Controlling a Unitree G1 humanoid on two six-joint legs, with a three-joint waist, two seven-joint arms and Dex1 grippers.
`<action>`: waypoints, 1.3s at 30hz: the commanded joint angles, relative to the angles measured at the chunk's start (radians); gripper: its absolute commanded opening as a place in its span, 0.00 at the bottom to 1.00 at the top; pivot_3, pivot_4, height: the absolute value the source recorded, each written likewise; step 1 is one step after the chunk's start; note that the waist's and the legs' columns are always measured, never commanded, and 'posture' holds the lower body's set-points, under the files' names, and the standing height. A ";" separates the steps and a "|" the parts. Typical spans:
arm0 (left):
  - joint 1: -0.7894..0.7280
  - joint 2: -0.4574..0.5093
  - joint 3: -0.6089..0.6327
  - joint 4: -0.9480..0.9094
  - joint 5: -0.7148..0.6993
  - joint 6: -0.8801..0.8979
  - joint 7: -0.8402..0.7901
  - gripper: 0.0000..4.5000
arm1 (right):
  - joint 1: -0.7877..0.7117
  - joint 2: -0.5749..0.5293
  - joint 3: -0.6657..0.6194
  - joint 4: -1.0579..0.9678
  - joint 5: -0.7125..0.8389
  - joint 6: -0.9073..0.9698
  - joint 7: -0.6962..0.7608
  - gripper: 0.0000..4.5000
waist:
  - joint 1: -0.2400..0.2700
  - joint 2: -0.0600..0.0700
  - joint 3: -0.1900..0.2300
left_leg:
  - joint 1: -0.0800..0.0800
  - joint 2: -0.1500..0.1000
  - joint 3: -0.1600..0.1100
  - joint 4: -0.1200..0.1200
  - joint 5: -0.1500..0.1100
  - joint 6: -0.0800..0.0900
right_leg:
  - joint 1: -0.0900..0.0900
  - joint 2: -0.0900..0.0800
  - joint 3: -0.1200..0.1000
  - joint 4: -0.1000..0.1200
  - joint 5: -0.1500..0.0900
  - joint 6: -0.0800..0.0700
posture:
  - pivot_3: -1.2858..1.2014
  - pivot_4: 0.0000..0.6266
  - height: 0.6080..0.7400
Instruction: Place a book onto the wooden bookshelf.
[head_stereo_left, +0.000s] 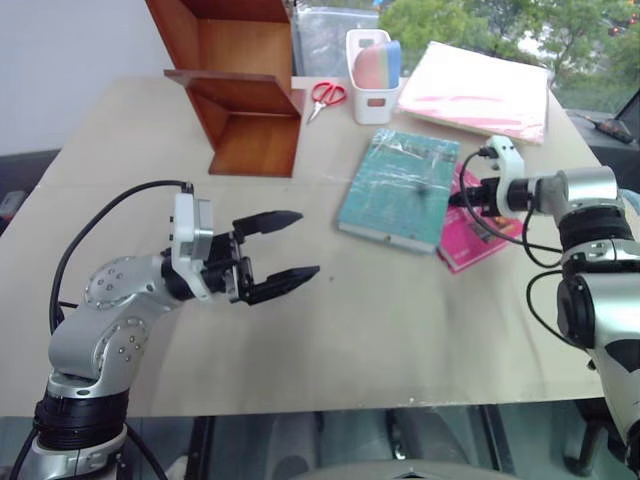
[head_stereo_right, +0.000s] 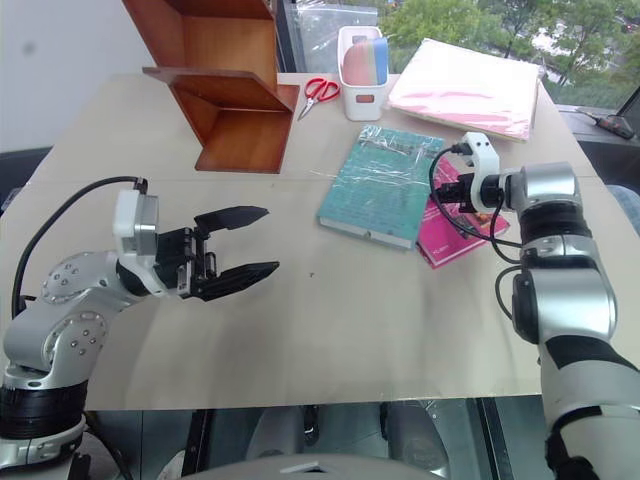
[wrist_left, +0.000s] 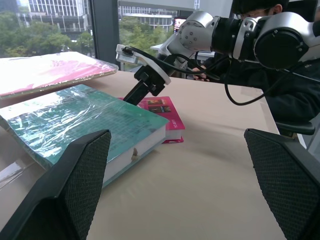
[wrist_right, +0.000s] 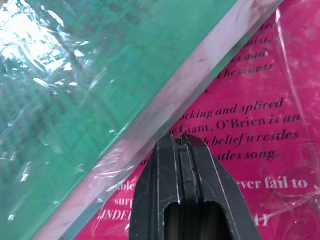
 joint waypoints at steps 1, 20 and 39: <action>0.023 -0.001 0.020 -0.007 0.011 -0.038 -0.011 1.00 | 0.056 -0.087 0.000 -0.117 -0.036 -0.011 -0.090 0.02 | 0.013 0.000 0.000 | 0.000 0.000 0.000 0.000 0.000 0.000 | 0.000 0.000 0.000 0.000 0.000 0.000 | 0.52 0.24 1.00; 0.003 -0.010 0.014 0.057 0.046 -0.069 -0.013 1.00 | 0.199 0.077 0.106 -0.953 0.214 0.258 -0.169 0.02 | 0.040 0.001 0.001 | -0.013 -0.001 0.001 -0.003 0.001 -0.001 | -0.016 -0.001 0.001 0.000 0.000 0.000 | 0.52 0.24 1.00; 0.041 -0.020 0.035 0.035 0.045 -0.075 0.027 1.00 | 0.309 -0.232 0.349 -0.745 0.090 0.012 0.020 0.02 | 0.045 -0.004 -0.002 | -0.013 0.000 -0.001 0.003 0.000 0.000 | -0.014 -0.001 -0.002 0.001 0.000 0.000 | 0.52 0.24 1.00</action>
